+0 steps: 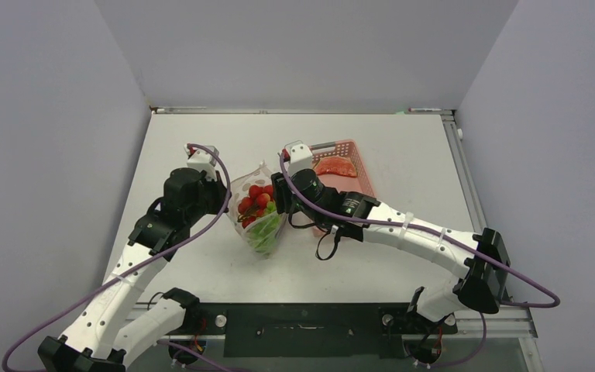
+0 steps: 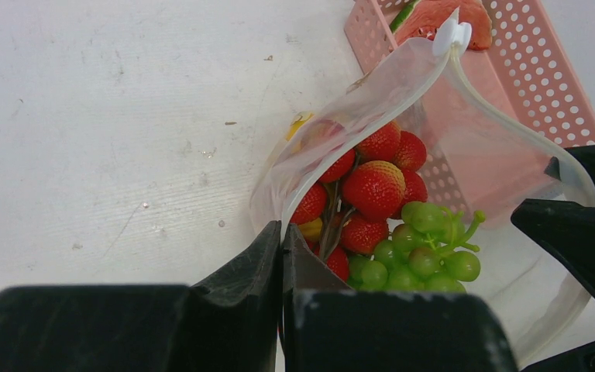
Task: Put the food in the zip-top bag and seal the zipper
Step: Adjust the zipper food storage bag at the center of the board, then pick up the fake fruit from the bin.
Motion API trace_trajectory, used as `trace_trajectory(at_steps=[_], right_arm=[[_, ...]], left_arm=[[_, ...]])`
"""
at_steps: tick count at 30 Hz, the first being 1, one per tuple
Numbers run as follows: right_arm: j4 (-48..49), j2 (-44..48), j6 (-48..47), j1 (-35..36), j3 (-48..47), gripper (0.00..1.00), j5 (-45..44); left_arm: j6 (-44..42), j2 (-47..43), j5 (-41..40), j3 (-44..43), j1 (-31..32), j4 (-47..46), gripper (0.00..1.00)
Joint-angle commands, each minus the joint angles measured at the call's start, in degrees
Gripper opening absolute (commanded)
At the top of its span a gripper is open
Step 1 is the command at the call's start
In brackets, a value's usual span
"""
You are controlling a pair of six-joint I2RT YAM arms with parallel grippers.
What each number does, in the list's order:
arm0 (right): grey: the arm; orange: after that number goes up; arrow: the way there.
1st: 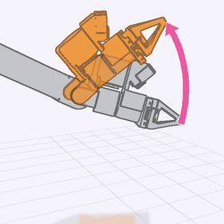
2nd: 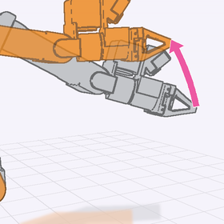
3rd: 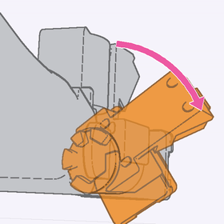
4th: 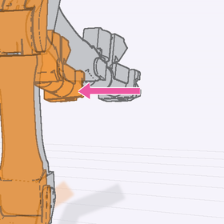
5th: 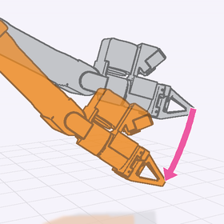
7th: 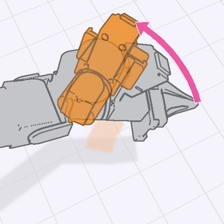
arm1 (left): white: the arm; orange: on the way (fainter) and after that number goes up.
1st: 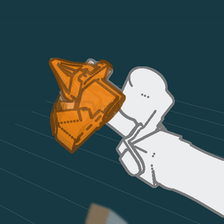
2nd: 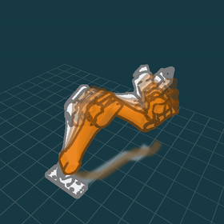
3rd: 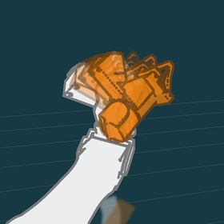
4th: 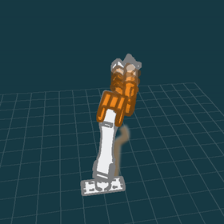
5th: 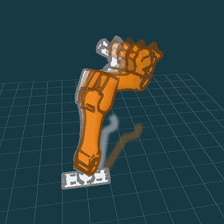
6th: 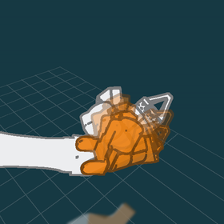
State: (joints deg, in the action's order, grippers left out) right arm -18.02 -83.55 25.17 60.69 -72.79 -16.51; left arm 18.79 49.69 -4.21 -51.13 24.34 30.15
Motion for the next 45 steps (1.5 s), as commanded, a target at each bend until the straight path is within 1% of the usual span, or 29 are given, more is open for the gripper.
trace_trajectory(at_steps=[1, 3, 7, 12, 14, 16, 22, 27, 33, 36, 45], right_arm=[[1.2, 3.0, -2.2, -0.8, -2.1, 0.49, -4.5], [0.8, 4.0, -2.9, -1.1, -2.3, 0.57, -5.9], [0.8, 5.9, -4.3, -2.0, -2.2, 0.69, -9.0], [0.4, 7.6, -5.2, -4.6, -1.3, 0.76, -12.1], [0.7, 8.0, -5.2, -6.7, -0.3, 0.77, -12.5], [1.2, 7.9, -4.6, -9.2, 0.9, 0.82, -12.5], [3.2, 5.5, -4.4, -17.3, 3.2, 0.86, -7.5], [4.3, 1.0, -5.2, -22.0, 3.4, 0.89, -3.5], [7.3, -5.9, -5.6, -28.0, 2.7, 0.94, 5.4], [8.1, -9.2, -6.8, -30.2, 1.2, 0.95, 9.6], [8.0, -19.1, -12.1, -34.9, -5.4, 0.99, 17.3]], left_arm=[[-0.6, -0.4, 0.3, -1.7, 0.0, -2.4, 0.0], [-0.6, -0.4, 0.3, -1.7, 0.0, -2.4, 0.0], [-0.6, -0.3, 0.2, -1.7, 0.0, -2.3, 0.0], [-0.6, -0.3, 0.3, -1.7, 0.0, -2.3, 0.0], [-0.6, -0.3, 0.4, -1.7, 0.0, -2.3, 0.0], [-0.6, -0.3, 0.4, -1.8, 0.0, -2.4, 0.0], [-0.6, -0.2, 0.4, -1.7, 0.0, -2.3, 0.0], [-0.6, -0.2, 0.5, -1.7, 0.0, -2.3, 0.0], [-0.7, -0.1, 0.5, -1.7, -0.1, -2.3, 0.0], [-0.7, -0.3, 0.4, -1.7, 0.0, -2.3, 0.0], [-0.8, -0.9, 0.6, -1.7, 0.0, -2.3, 0.0]])
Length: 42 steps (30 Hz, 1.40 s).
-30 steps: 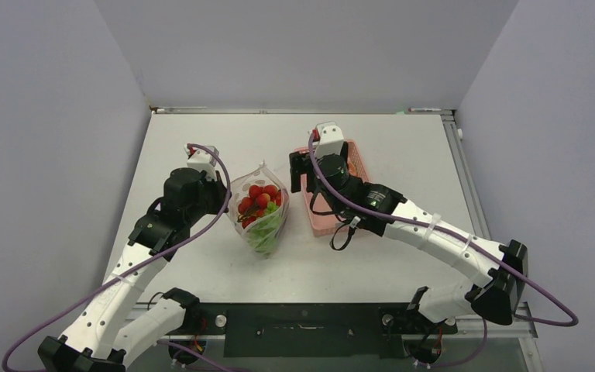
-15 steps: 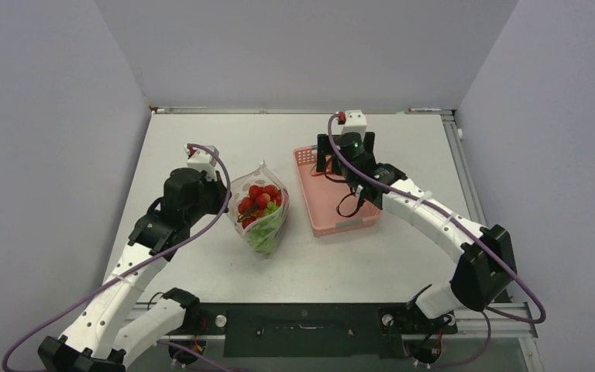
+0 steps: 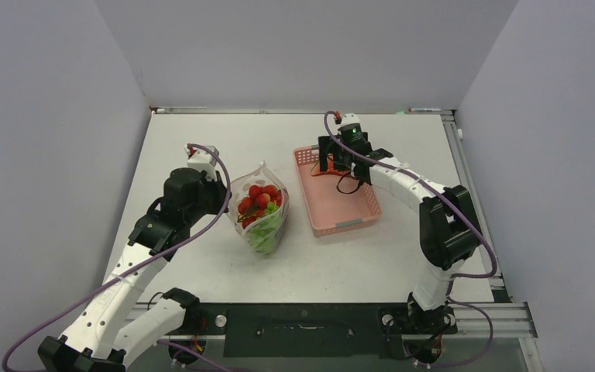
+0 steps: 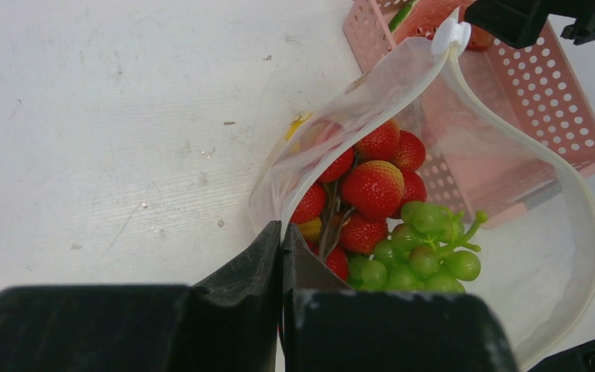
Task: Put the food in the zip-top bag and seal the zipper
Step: Pick up the fake fruit from the bin.
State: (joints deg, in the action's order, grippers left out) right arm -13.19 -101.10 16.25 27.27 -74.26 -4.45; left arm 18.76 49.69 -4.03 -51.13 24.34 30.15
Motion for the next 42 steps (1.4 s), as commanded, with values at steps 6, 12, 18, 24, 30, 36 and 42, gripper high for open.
trace_trajectory(at_steps=[6, 12, 18, 24, 30, 36, 42], right_arm=[[4.8, -5.2, -5.4, -3.0, -5.5, 1.0, 7.5], [5.5, -8.4, -6.0, -3.4, -8.0, 1.0, 7.8], [6.0, -12.4, -6.4, -3.5, -11.0, 1.0, 6.9], [7.8, -14.7, -6.4, -3.6, -12.2, 0.96, 5.1], [8.4, -16.3, -6.8, -3.5, -12.8, 0.95, 3.4], [8.5, -17.6, -6.6, -3.5, -12.2, 0.95, 2.8], [9.0, -15.4, -5.7, -3.4, -8.3, 0.95, 3.3]], left_arm=[[-0.7, -1.0, 0.8, -1.6, 0.0, -2.5, 0.0], [-0.6, -0.6, 1.5, -1.6, 0.1, -2.5, 0.0], [-0.6, -0.5, 1.7, -1.5, 0.1, -2.6, 0.0], [-0.6, -0.3, 1.5, -1.6, 0.1, -2.6, 0.0], [-0.6, 0.0, 1.7, -1.6, 0.1, -2.6, 0.0], [-0.6, -0.1, 1.5, -1.6, 0.1, -2.5, 0.0], [-0.6, -0.3, 1.5, -1.5, 0.1, -2.5, 0.0]])
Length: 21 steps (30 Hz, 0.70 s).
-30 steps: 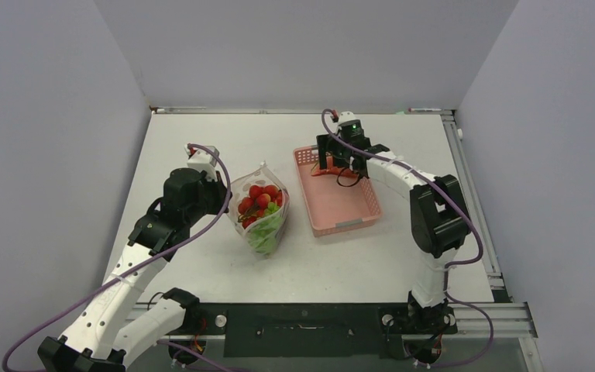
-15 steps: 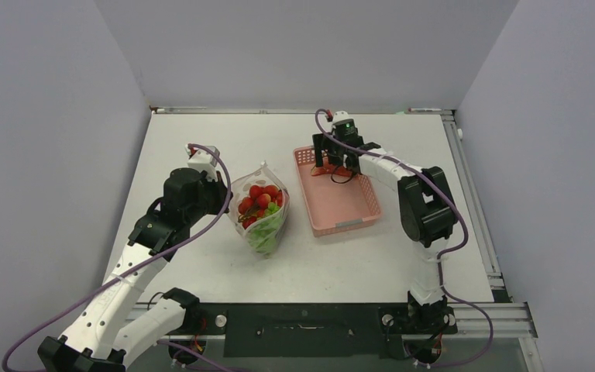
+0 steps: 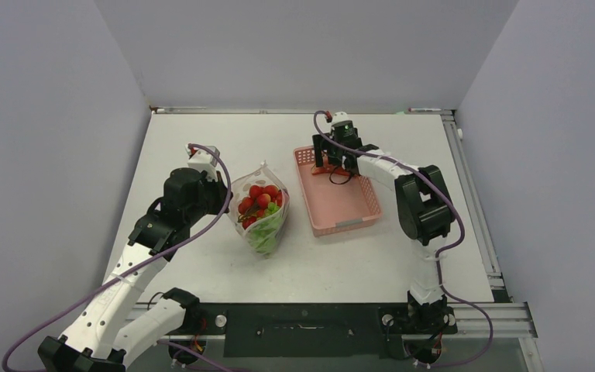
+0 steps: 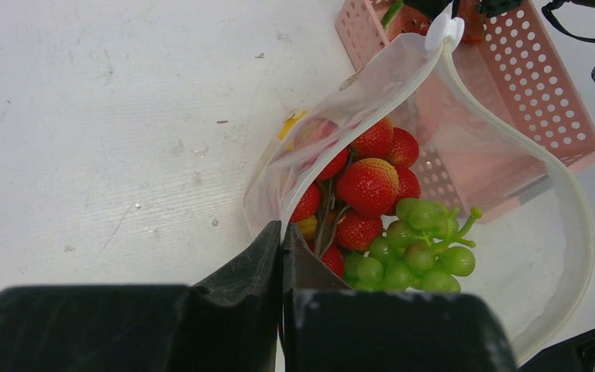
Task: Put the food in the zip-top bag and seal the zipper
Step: Pick up the fake fruit from the bin.
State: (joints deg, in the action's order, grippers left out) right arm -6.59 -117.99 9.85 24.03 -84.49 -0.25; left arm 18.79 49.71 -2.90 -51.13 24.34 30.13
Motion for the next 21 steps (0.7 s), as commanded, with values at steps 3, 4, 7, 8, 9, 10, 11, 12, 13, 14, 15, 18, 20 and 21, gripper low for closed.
trace_trajectory(at_steps=[3, 4, 7, 8, 9, 10, 11, 12, 13, 14, 15, 18, 20, 21], right_arm=[[2.5, 3.0, 1.9, -0.1, 4.3, 0.95, -0.4], [2.2, 3.4, 2.3, 0.0, 5.0, 0.95, -0.3], [0.9, 4.3, 2.9, 0.7, 5.9, 0.96, -0.2], [0.4, 4.7, 3.0, 1.0, 6.2, 0.96, -0.2], [0.0, 5.3, 3.1, 1.4, 6.6, 0.96, -0.2], [-0.2, 6.0, 3.1, 1.9, 7.0, 0.96, -0.3], [-0.4, 6.9, 3.1, 2.5, 7.6, 0.97, -0.2], [-0.7, 7.5, 3.2, 3.0, 8.1, 0.97, -0.5], [-1.3, 8.1, 3.3, 3.6, 8.3, 0.97, -1.1], [-2.1, 8.5, 3.5, 4.2, 8.6, 0.97, -1.7], [-2.7, 9.0, 3.5, 4.6, 8.8, 0.97, -2.2], [-3.5, 10.6, 4.3, 5.5, 10.4, 0.97, -2.2], [-3.9, 11.7, 4.8, 6.0, 11.4, 0.97, -1.1], [-4.1, 12.1, 5.1, 6.3, 11.7, 0.97, -0.3]], left_arm=[[-0.6, -0.4, 0.5, -1.6, 0.1, -2.5, 0.0], [-0.6, -0.5, 0.6, -1.5, 0.2, -2.5, 0.0], [-0.6, -0.6, 0.5, -1.7, 0.2, -2.4, 0.0], [-0.6, -0.7, 0.4, -1.7, 0.2, -2.4, 0.0], [-0.6, -0.9, 0.4, -1.6, 0.2, -2.4, 0.0], [-0.6, -1.0, 0.4, -1.7, 0.2, -2.4, 0.0], [-0.6, -1.1, 0.4, -1.6, 0.2, -2.5, 0.0], [-0.6, -1.2, 0.5, -1.5, 0.2, -2.5, 0.0], [-0.6, -1.2, 0.6, -1.6, 0.2, -2.5, 0.0], [-0.5, -1.3, 0.6, -1.6, 0.2, -2.5, 0.0], [-0.5, -1.4, 0.7, -1.5, 0.2, -2.5, 0.0], [-0.5, -1.7, 0.5, -1.6, 0.2, -2.5, 0.0], [-0.5, -1.9, 0.5, -1.6, 0.2, -2.5, 0.0], [-0.5, -2.0, 0.5, -1.6, 0.2, -2.5, 0.0]])
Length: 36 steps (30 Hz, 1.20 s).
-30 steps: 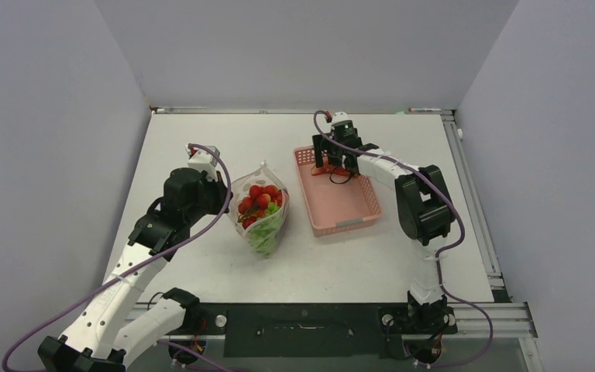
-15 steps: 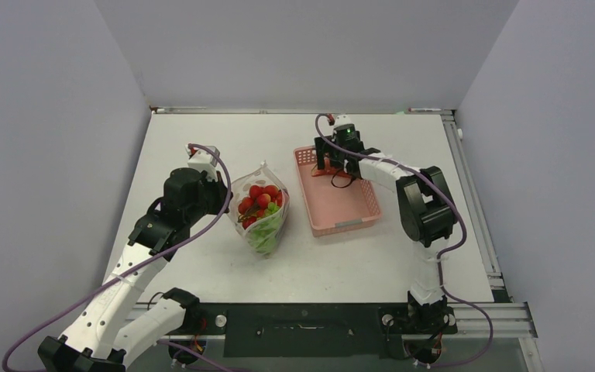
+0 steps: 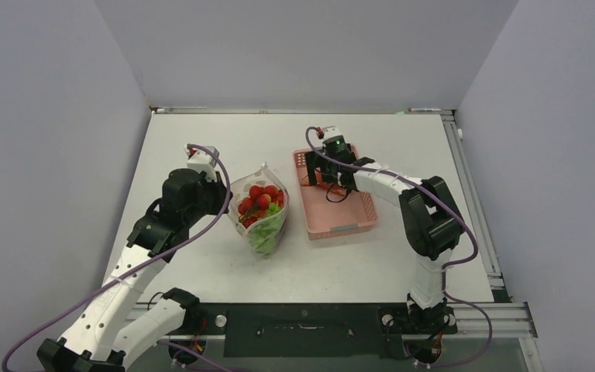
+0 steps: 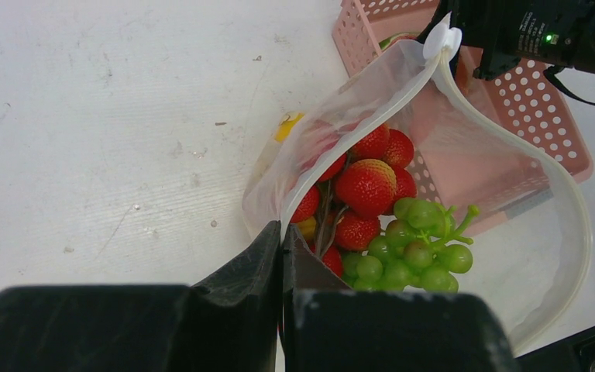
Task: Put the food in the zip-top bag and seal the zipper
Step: Pick up the fake fruit from the bin.
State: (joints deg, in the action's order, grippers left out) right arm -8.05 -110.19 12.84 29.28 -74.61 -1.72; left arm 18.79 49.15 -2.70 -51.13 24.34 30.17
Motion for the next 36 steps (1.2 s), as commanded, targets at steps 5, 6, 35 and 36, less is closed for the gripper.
trace_trajectory(at_steps=[5, 6, 35, 36], right_arm=[[-4.7, 7.4, 2.3, 2.7, 2.6, 0.97, 1.1], [-4.9, 8.3, 2.3, 2.9, 2.8, 0.98, 0.6], [-8.3, 4.0, -1.0, 1.6, 4.6, 0.91, -5.2], [-8.3, 3.6, -0.8, 1.5, 4.5, 0.91, -5.4]], left_arm=[[-0.5, -1.6, 0.4, -1.6, 0.2, -2.6, 0.0], [-0.5, -1.7, 0.4, -1.5, 0.2, -2.5, 0.0], [-0.7, -0.7, 0.0, -1.6, 0.2, -2.4, 0.0], [-0.6, -0.6, 0.2, -1.6, 0.2, -2.4, 0.0]])
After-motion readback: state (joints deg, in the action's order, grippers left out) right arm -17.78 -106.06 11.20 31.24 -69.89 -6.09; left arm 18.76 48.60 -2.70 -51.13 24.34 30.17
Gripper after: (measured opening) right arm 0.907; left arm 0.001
